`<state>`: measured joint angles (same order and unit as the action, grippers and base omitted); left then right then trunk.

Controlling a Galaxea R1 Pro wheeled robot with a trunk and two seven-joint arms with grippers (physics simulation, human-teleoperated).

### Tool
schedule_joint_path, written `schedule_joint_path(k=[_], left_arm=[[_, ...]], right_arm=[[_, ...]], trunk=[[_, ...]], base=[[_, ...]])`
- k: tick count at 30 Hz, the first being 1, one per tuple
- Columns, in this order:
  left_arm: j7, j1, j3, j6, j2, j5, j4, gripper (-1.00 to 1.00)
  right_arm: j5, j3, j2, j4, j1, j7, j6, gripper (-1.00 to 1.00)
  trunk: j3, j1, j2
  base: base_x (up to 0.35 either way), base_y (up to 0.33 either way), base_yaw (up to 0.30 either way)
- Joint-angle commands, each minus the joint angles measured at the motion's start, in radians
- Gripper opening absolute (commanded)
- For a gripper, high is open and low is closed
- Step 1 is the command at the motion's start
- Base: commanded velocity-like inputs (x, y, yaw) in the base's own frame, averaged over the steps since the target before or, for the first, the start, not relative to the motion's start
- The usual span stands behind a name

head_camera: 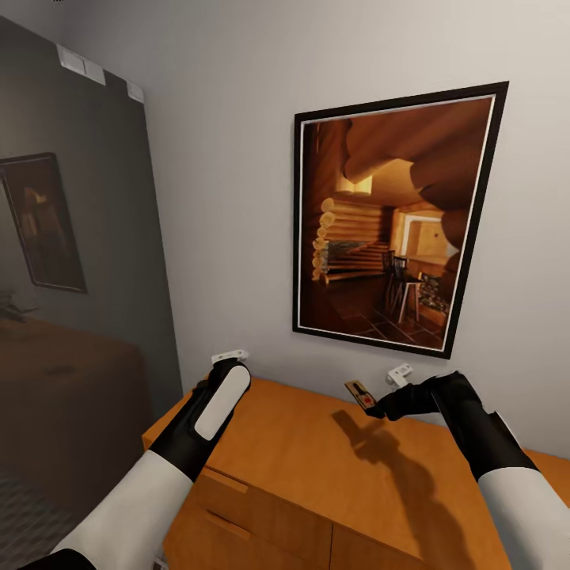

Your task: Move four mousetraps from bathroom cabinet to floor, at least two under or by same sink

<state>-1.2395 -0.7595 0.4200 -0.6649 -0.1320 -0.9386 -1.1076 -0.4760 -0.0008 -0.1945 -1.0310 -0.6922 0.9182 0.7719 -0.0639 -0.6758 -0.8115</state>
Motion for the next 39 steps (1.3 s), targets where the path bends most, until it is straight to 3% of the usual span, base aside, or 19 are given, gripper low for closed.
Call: schedule_joint_path(k=[1, 15, 33, 39], left_arm=[[-0.008, -0.001, 0.001, -0.008, 0.000, -0.005, -0.001, 1.00], [-0.004, -0.001, 0.002, -0.006, 0.000, -0.006, 0.000, 1.00], [0.000, -0.001, 0.002, -0.008, 0.000, -0.006, 0.002, 1.00], [0.004, -0.001, 0.001, -0.012, 0.000, -0.008, 0.005, 1.00]], right_arm=[[-0.007, 0.000, 0.001, -0.001, -0.001, 0.005, 0.007, -1.00], [-0.008, -0.001, 0.009, -0.001, -0.001, -0.010, 0.020, -1.00], [-0.008, -0.001, 0.010, -0.001, -0.001, -0.012, 0.021, -1.00], [-0.011, 0.001, 0.010, -0.001, 0.000, -0.012, 0.020, -1.00]], trunk=[[-0.002, 0.000, -0.002], [-0.002, 0.000, -0.002], [-0.002, 0.000, -0.002], [-0.002, 0.000, -0.002]], base=[[0.000, 0.000, 0.130], [0.000, 0.000, 0.223], [0.003, 0.000, 0.017], [0.199, 0.000, 0.000]])
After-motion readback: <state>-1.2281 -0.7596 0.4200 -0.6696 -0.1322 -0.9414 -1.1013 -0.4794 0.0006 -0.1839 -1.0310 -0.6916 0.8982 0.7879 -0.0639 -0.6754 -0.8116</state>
